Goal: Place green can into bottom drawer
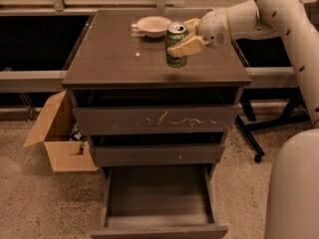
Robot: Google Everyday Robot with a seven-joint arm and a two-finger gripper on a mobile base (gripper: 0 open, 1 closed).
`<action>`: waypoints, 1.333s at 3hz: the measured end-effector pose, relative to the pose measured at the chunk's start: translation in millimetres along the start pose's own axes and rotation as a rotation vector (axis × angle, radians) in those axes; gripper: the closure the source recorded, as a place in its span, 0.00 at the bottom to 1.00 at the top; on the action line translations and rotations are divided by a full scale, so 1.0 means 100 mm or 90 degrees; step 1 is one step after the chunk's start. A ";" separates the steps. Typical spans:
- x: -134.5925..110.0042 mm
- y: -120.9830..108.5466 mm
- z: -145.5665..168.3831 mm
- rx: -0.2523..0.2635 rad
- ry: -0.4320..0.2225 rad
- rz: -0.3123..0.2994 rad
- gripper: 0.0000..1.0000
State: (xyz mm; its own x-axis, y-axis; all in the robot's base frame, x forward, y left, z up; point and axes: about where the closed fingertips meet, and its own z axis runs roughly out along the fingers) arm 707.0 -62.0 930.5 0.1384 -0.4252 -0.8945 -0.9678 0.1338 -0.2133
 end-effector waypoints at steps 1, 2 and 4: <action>0.10 0.20 0.05 -0.026 0.005 0.013 1.00; 0.11 0.54 0.05 -0.038 -0.007 0.015 1.00; 0.58 1.47 0.19 -0.050 -0.011 0.047 1.00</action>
Offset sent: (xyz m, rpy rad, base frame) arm -0.1008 0.0083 -0.0381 0.0353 0.0527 0.0542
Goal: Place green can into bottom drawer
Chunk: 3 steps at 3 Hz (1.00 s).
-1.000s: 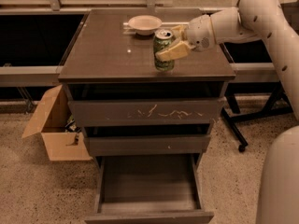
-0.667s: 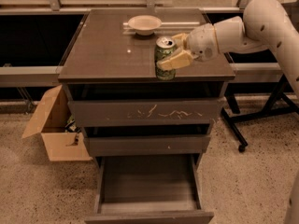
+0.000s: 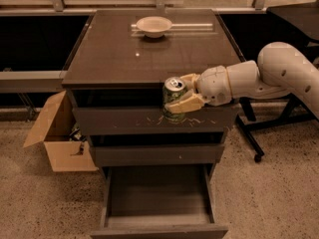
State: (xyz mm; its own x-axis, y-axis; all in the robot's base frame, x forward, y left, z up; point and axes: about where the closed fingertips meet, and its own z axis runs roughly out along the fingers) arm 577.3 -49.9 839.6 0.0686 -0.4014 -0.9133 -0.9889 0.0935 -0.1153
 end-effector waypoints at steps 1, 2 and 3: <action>0.06 0.02 0.02 -0.004 -0.002 0.003 1.00; 0.35 0.13 0.12 -0.026 -0.014 0.017 1.00; 0.75 0.29 0.23 -0.024 -0.030 0.044 1.00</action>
Offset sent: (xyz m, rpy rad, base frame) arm -0.0161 -0.0091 -0.0722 0.0395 0.0710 0.0465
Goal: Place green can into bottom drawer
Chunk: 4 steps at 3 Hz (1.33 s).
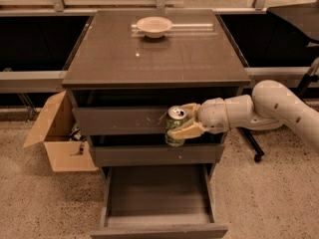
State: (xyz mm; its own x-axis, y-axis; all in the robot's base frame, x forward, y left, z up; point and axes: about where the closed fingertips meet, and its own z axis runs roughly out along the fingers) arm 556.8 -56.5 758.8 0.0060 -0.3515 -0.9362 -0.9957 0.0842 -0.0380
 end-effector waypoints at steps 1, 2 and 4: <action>0.39 0.13 0.07 0.017 -0.023 0.020 1.00; 0.79 0.24 0.16 0.031 -0.034 0.037 1.00; 1.27 0.35 0.35 0.019 -0.057 0.073 1.00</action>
Offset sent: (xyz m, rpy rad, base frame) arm -0.0331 -0.0224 -0.1319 0.0804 0.0507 -0.1084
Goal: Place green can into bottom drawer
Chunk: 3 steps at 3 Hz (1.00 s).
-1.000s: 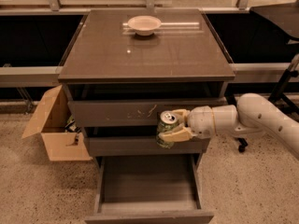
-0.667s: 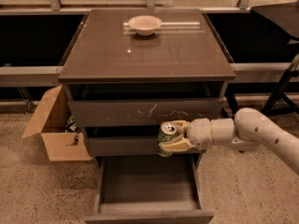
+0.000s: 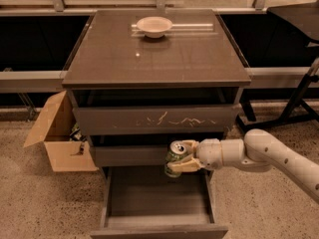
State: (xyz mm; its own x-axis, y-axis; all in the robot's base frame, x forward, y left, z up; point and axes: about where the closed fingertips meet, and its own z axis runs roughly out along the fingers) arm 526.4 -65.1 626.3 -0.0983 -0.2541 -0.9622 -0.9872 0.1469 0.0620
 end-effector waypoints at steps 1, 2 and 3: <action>0.45 -0.08 0.05 -0.015 0.022 0.009 1.00; 0.88 -0.13 0.06 -0.021 0.044 0.007 1.00; 1.34 -0.17 0.12 -0.016 0.042 -0.001 1.00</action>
Offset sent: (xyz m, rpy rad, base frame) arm 0.0065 -0.0359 -0.1333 -0.1064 0.0322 0.0375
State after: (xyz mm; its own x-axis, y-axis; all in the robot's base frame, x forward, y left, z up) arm 531.7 -90.5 493.6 -0.1047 -0.3175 -0.9425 -0.9900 0.1229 0.0686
